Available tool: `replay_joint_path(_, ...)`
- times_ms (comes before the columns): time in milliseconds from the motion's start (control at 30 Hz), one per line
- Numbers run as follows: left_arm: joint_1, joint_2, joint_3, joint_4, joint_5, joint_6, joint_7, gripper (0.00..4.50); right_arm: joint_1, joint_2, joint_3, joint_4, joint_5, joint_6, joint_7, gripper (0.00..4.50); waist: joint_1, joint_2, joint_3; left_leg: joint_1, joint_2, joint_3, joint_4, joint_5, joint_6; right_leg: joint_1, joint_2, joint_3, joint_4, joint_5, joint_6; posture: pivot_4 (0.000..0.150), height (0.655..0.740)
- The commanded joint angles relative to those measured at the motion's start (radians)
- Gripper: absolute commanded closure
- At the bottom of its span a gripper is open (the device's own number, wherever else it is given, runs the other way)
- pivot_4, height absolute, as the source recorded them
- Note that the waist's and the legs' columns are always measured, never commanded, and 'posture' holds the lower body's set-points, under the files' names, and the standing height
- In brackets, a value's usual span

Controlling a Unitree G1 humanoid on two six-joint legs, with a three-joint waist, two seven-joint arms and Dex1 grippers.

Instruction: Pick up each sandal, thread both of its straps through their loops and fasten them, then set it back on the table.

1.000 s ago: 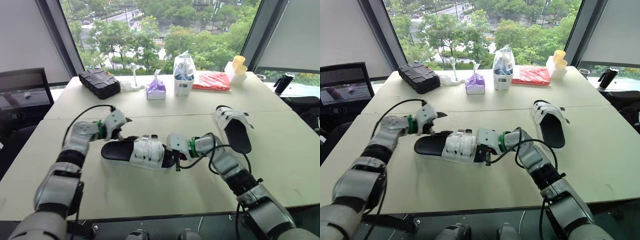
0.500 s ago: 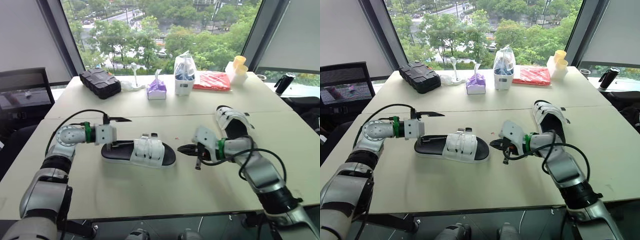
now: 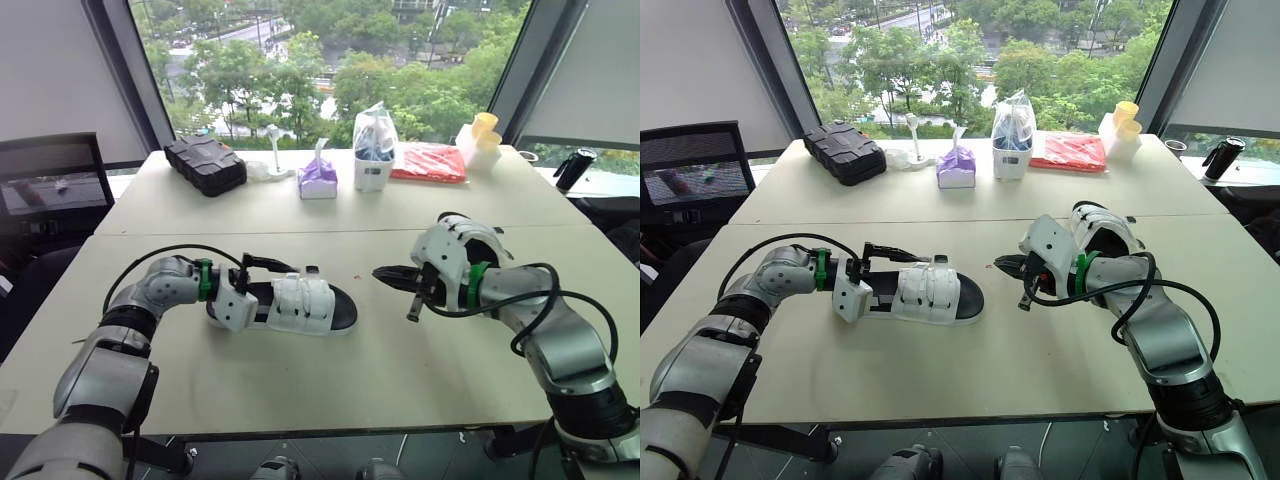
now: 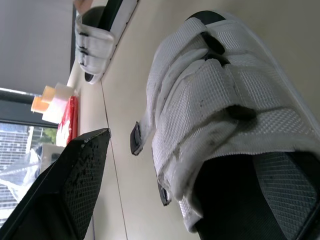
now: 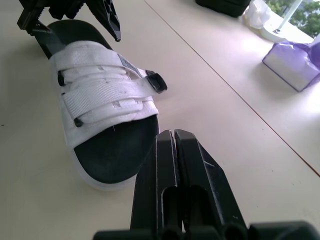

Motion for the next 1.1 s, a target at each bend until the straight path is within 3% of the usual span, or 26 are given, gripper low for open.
replay_joint_path(33, -0.044, 0.020, -0.100, -0.064, 0.313, 0.073, 0.414, 0.26, -0.004, -0.020, -0.009, -0.054, 0.013, 0.002, -0.022, 4.50, 0.002, 0.000, 0.000, 0.000, 0.000, 0.000, 0.000, 0.000, 0.000, 0.000, 0.000, 0.000, 0.000, 0.000, 0.000, 0.150, 0.7400)
replay_joint_path(133, -0.084, 0.029, -0.253, -0.077, 0.539, 0.157, 0.769, 1.30, 0.003, -0.028, -0.007, -0.061, 0.018, 0.004, -0.035, 4.50, 0.010, 0.000, 0.000, 0.000, 0.000, 0.000, 0.001, 0.000, 0.000, 0.001, 0.001, -0.001, 0.000, 0.001, 0.002, 0.150, 0.7400)
replay_joint_path(200, -0.115, 0.032, -0.355, -0.070, 0.652, 0.200, 0.975, 2.46, 0.005, -0.032, -0.007, -0.064, 0.021, 0.006, -0.040, 4.50, 0.012, 0.000, 0.000, 0.000, 0.000, 0.000, 0.001, 0.000, 0.000, 0.001, 0.001, -0.001, 0.000, 0.001, 0.003, 0.150, 0.7400)
replay_joint_path(333, -0.170, 0.024, -0.488, -0.011, 0.752, 0.252, 1.223, 4.43, 0.009, -0.037, -0.005, -0.064, 0.024, 0.005, -0.046, 4.50, 0.012, 0.000, 0.000, 0.000, -0.001, 0.001, 0.001, 0.000, 0.000, 0.001, 0.002, -0.001, 0.000, 0.001, 0.004, 0.150, 0.7400)
replay_joint_path(500, -0.205, -0.022, -0.478, 0.101, 0.669, 0.333, 1.254, 4.43, 0.012, -0.039, -0.004, -0.060, 0.029, 0.001, -0.053, 4.50, 0.014, 0.000, 0.000, 0.000, -0.001, 0.000, 0.002, 0.000, 0.000, 0.002, 0.001, -0.003, 0.001, 0.000, 0.004, 0.150, 0.7400)
replay_joint_path(633, -0.187, -0.064, -0.320, 0.220, 0.393, 0.271, 0.878, 4.43, 0.011, -0.034, 0.013, -0.056, 0.032, -0.007, -0.058, 4.50, 0.012, -0.001, 0.000, 0.001, -0.001, 0.001, 0.002, 0.000, 0.000, 0.002, 0.001, -0.003, 0.001, 0.001, 0.004, 0.150, 0.7400)
replay_joint_path(800, -0.146, -0.074, -0.210, 0.181, 0.219, 0.429, 0.691, 4.43, 0.001, -0.028, 0.030, -0.048, 0.037, -0.013, -0.067, 4.50, 0.007, -0.001, 0.000, 0.000, -0.001, 0.000, 0.002, 0.000, 0.001, 0.002, 0.000, -0.003, 0.000, 0.001, 0.004, 0.150, 0.7400)
replay_joint_path(1000, -0.122, -0.076, -0.161, 0.108, 0.150, 0.664, 0.703, 4.43, 0.004, -0.026, 0.045, -0.042, 0.036, -0.024, -0.074, 4.50, 0.001, -0.001, 0.000, 0.000, -0.001, 0.000, 0.002, 0.000, 0.001, 0.001, 0.001, -0.003, 0.001, 0.001, 0.004, 0.150, 0.7400)
replay_joint_path(1100, -0.159, -0.128, -0.161, 0.102, 0.167, 0.933, 0.814, 4.43, 0.002, -0.021, 0.055, -0.040, 0.037, -0.027, -0.078, 4.50, 0.004, -0.001, 0.000, 0.000, -0.001, 0.000, 0.002, 0.000, 0.001, 0.001, 0.001, -0.003, 0.001, 0.001, 0.004, 0.150, 0.7400)
